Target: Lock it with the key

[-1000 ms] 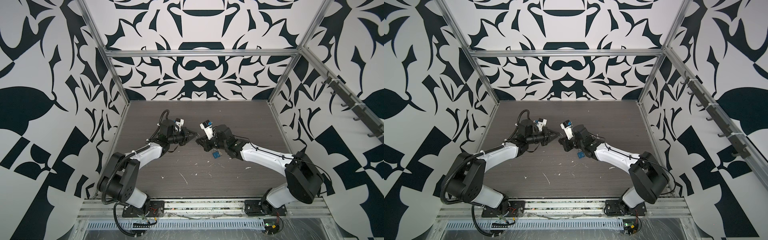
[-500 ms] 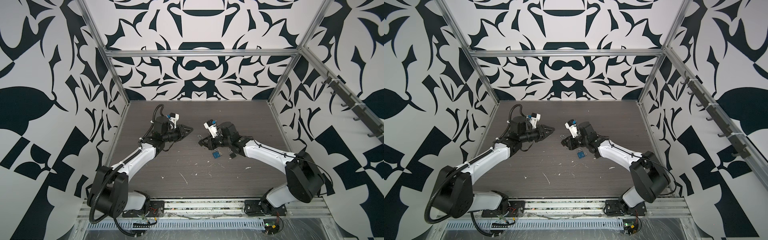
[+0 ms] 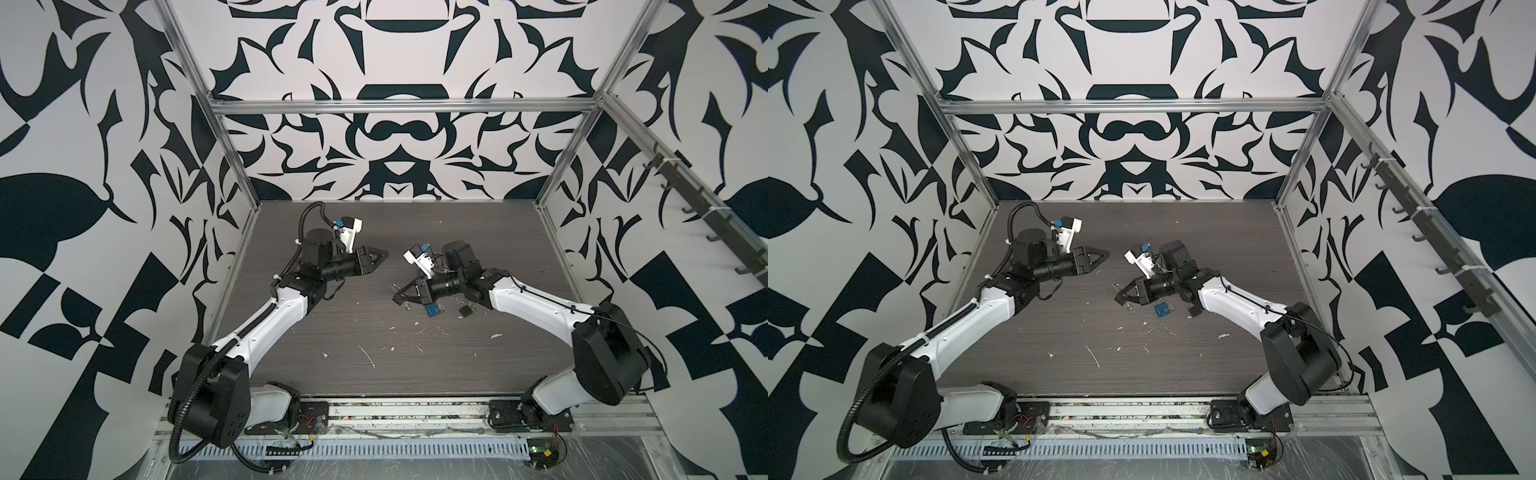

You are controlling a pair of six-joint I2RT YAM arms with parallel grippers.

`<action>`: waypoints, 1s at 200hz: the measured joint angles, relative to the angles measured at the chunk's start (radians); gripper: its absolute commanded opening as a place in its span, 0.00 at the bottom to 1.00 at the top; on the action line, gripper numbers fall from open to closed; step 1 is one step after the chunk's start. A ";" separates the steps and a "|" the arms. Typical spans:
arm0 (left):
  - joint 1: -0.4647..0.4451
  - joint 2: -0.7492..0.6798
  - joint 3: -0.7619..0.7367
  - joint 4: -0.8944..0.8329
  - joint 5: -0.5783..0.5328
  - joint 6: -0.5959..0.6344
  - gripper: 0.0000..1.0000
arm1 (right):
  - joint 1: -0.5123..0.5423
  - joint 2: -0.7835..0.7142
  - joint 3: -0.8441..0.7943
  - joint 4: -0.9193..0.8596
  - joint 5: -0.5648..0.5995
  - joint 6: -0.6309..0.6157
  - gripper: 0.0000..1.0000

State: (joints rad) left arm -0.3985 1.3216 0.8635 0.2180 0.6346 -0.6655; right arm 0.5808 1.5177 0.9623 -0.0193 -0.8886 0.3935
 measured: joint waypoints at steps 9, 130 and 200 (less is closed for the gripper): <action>0.000 0.014 0.000 0.020 0.024 -0.001 0.36 | -0.004 -0.003 0.000 0.003 -0.023 0.007 0.00; 0.000 0.102 -0.003 0.138 0.320 -0.068 0.34 | -0.082 -0.027 0.000 0.064 -0.175 0.110 0.00; 0.000 0.136 -0.008 0.229 0.388 -0.122 0.34 | -0.099 -0.027 0.010 0.079 -0.194 0.149 0.00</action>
State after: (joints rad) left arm -0.3985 1.4578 0.8551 0.4465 1.0229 -0.7872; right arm 0.4820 1.4910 0.9718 0.0601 -1.0824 0.5426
